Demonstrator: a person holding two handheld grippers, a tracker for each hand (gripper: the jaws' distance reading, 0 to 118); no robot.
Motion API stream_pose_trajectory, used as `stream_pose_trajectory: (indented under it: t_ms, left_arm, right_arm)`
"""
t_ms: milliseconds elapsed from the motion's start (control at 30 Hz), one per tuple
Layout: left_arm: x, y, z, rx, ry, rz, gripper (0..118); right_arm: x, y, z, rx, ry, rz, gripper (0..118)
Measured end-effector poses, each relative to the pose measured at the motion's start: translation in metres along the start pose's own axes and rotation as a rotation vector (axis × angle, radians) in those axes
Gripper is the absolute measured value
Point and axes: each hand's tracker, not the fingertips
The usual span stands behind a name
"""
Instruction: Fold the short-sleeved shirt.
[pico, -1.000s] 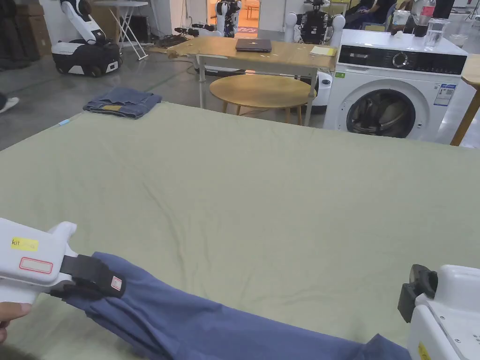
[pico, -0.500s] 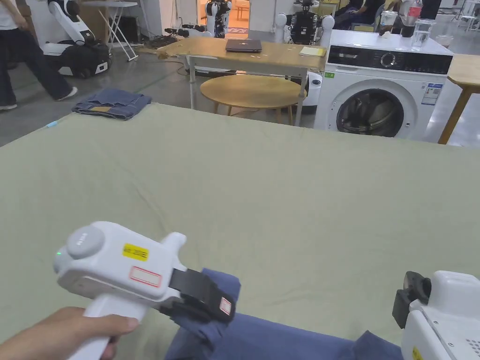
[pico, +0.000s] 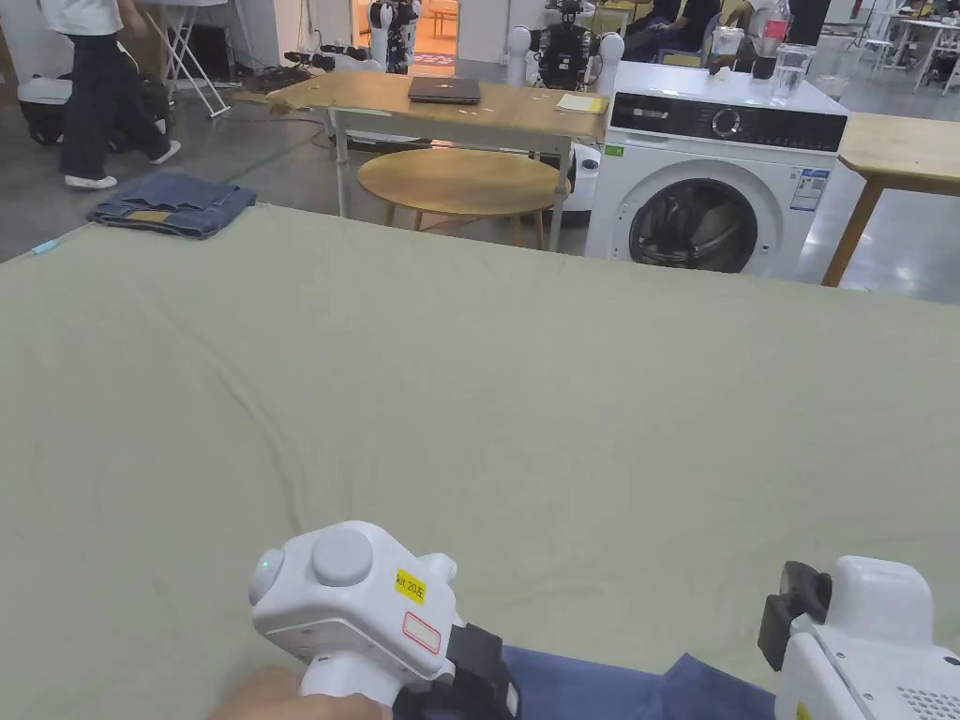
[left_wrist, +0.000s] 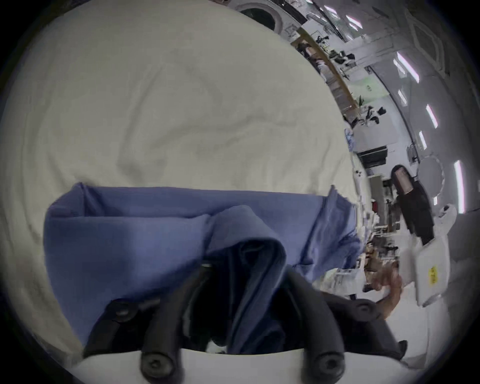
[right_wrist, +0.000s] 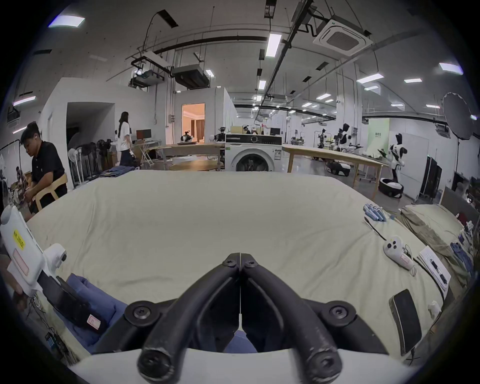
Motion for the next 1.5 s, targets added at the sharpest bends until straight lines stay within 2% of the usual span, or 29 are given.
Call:
stream_pose_trajectory:
  t_ms: [133, 267, 300, 400, 533, 700, 833, 900, 967, 1000, 1100, 1200, 1367, 1500]
  left_arm:
    - [0.019, -0.006, 0.020, 0.011, 0.016, -0.106, 48]
    - [0.028, -0.010, 0.051, 0.057, -0.088, -0.130, 47]
    - [0.030, -0.011, 0.059, 0.079, -0.111, -0.148, 43]
    - [0.029, -0.013, 0.077, 0.154, -0.107, -0.191, 16]
    - [0.018, -0.013, 0.066, 0.157, -0.038, -0.158, 7]
    - [-0.003, -0.017, 0.019, 0.042, -0.046, -0.108, 5]
    - [-0.011, -0.024, -0.007, 0.003, -0.296, -0.027, 5]
    - [-0.012, -0.025, -0.019, 0.014, -0.341, -0.009, 5]
    - [-0.012, -0.024, -0.035, 0.008, -0.303, -0.011, 4]
    - [-0.015, -0.023, -0.045, 0.008, -0.238, 0.003, 4]
    - [-0.023, -0.019, -0.061, 0.019, -0.317, 0.072, 2]
    - [-0.011, -0.020, -0.063, 0.035, -0.208, -0.017, 0]
    - [0.005, -0.017, -0.053, 0.022, -0.160, -0.056, 0]
    - [0.009, -0.015, -0.011, 0.072, -0.149, -0.097, 0]
  right_arm:
    - [0.000, 0.000, 0.000, -0.006, 0.003, 0.000, 0]
    - [0.001, 0.000, 0.001, -0.004, 0.004, -0.001, 0]
    - [0.001, 0.000, 0.002, -0.003, 0.005, -0.003, 0]
    - [0.001, 0.000, 0.003, -0.002, 0.006, -0.008, 0]
    - [0.003, -0.001, 0.003, -0.004, 0.010, -0.017, 0]
    - [0.004, -0.001, 0.003, -0.006, 0.010, -0.015, 0]
    - [0.006, -0.001, 0.004, -0.008, 0.008, -0.015, 0]
    - [0.007, -0.001, 0.005, -0.008, 0.006, -0.017, 0]
    - [0.007, -0.001, 0.005, -0.007, 0.004, -0.015, 0]
    - [0.008, -0.001, 0.005, -0.008, 0.003, -0.013, 0]
    - [0.009, -0.002, 0.004, -0.010, 0.001, -0.013, 0]
    - [0.013, -0.003, 0.005, -0.013, -0.006, -0.017, 0]
    - [0.016, -0.004, 0.006, -0.020, -0.012, -0.020, 0]
    - [0.017, 0.000, 0.009, -0.010, -0.008, -0.027, 0]
